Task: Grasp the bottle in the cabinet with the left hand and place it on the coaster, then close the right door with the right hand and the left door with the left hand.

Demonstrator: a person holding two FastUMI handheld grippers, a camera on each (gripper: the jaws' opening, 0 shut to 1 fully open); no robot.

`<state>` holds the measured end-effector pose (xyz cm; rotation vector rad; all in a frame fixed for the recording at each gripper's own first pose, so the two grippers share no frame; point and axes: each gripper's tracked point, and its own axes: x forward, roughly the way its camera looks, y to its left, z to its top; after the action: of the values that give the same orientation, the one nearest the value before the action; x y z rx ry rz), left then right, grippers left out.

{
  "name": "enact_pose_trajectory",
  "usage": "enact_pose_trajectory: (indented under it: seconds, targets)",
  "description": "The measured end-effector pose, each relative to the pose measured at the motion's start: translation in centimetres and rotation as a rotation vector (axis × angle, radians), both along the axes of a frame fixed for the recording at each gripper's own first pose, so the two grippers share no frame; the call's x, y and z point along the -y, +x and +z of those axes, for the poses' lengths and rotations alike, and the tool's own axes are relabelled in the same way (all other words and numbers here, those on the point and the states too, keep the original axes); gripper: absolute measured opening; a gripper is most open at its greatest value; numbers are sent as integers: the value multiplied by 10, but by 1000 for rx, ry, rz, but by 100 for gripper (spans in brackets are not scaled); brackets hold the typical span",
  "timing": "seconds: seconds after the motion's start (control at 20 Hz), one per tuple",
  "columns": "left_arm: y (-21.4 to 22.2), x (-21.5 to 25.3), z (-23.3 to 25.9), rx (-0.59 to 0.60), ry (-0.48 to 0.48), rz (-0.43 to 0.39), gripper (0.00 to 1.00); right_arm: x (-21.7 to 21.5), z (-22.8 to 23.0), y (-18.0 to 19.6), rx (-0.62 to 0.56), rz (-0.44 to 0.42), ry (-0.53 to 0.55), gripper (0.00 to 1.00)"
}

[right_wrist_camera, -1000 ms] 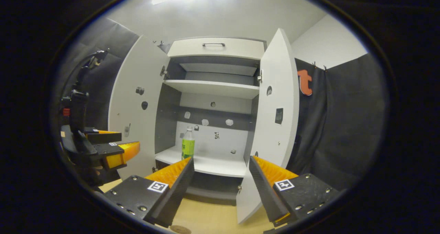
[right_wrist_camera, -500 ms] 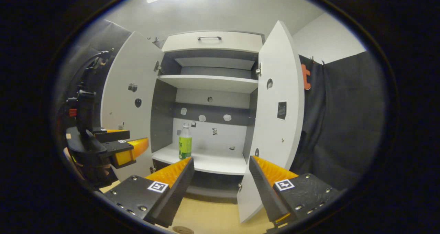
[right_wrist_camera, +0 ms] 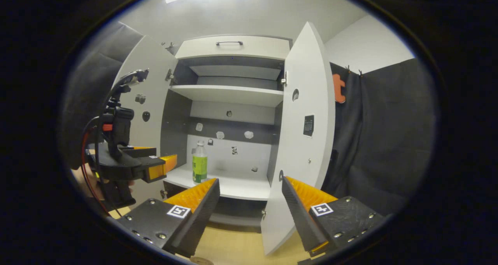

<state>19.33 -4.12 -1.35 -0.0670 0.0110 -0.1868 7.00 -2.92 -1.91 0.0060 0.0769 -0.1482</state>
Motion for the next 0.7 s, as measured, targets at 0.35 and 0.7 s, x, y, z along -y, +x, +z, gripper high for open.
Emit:
enact_pose_trajectory:
  seconds: [0.35, 0.7]
  targets:
    - [53, 23, -11, 10, -36, -22, 98, 0, -4, 4, -3, 1, -8, 97]
    - [102, 38, -38, -34, 1, -9, 99, 5, -10, 8, -19, 2, 5, 97]
